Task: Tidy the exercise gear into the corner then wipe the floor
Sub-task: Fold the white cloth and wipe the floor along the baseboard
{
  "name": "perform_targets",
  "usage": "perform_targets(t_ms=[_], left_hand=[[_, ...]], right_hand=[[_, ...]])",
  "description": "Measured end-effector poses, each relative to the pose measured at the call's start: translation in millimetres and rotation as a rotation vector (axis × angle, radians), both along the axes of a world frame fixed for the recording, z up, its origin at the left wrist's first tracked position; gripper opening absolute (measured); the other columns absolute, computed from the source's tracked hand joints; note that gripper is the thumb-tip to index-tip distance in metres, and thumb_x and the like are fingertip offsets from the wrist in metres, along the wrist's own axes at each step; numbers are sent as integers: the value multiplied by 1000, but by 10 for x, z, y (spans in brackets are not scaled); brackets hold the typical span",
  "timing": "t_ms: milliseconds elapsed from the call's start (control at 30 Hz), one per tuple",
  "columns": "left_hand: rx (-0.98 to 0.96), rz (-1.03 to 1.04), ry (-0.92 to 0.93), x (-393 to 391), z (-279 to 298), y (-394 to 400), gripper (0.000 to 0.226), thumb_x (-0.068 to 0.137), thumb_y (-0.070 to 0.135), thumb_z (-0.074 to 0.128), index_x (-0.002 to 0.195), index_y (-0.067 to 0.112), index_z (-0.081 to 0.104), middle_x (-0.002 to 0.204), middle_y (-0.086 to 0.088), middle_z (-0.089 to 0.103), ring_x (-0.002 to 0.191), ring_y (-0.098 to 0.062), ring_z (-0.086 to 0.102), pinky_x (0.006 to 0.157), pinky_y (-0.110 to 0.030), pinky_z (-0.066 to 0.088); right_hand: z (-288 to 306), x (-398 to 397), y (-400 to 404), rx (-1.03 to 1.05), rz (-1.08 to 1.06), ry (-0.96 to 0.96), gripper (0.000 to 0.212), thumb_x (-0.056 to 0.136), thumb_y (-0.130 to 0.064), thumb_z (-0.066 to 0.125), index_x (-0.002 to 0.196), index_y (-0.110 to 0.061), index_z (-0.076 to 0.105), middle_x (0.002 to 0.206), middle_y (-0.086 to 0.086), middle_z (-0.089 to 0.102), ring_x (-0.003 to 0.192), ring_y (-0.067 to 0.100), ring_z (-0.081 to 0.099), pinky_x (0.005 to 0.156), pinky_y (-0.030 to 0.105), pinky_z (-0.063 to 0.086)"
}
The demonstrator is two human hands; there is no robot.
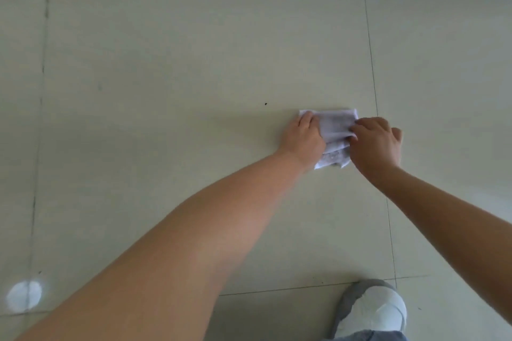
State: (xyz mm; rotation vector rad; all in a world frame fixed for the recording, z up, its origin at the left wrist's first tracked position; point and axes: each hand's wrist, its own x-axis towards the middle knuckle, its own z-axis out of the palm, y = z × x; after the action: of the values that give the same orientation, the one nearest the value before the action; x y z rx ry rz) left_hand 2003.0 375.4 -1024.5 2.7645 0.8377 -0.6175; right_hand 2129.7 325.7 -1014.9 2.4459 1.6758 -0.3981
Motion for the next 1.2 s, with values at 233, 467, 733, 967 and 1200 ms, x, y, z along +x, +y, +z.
perform_targets(t_ms=[233, 467, 733, 967, 1200], left_hand=[[324, 132, -29, -991, -109, 725, 49, 60, 20, 29, 55, 10, 77, 67, -3, 75, 75, -14, 76, 65, -16, 56], [233, -62, -89, -1743, -198, 252, 41, 70, 7, 38, 78, -5, 77, 84, -19, 76, 79, -28, 76, 66, -30, 60], [-29, -314, -294, -294, -371, -601, 46, 67, 15, 35, 68, 8, 80, 76, -5, 78, 77, -17, 76, 68, -21, 59], [-147, -120, -106, 744, -88, -440, 48, 100, 5, 24, 142, -16, 22, 155, -27, 16, 147, -31, 13, 119, -35, 9], [3, -65, -31, 31, -32, 416, 43, 101, 5, 24, 142, -8, 31, 152, -20, 28, 145, -30, 20, 118, -35, 15]], right_hand=[[-19, -926, 821, -39, 71, 212, 50, 85, -10, 60, 133, -13, 45, 149, 0, 33, 144, 17, 17, 106, 34, 24], [4, -1219, 180, -245, 479, 170, 59, 94, -16, 47, 148, -14, 22, 160, 5, 3, 148, 22, -2, 119, 45, -1], [70, -122, -1230, -301, 335, -199, 29, 83, -23, 53, 92, -9, 77, 108, 11, 73, 115, 29, 57, 108, 44, 14], [106, 267, -911, -499, -214, -106, 57, 100, -20, 26, 151, -15, -1, 160, 0, -7, 148, 20, -10, 117, 50, -3], [73, -277, -48, -343, -40, -74, 50, 98, -20, 37, 147, -16, 24, 155, 6, 22, 148, 21, 6, 119, 41, -4]])
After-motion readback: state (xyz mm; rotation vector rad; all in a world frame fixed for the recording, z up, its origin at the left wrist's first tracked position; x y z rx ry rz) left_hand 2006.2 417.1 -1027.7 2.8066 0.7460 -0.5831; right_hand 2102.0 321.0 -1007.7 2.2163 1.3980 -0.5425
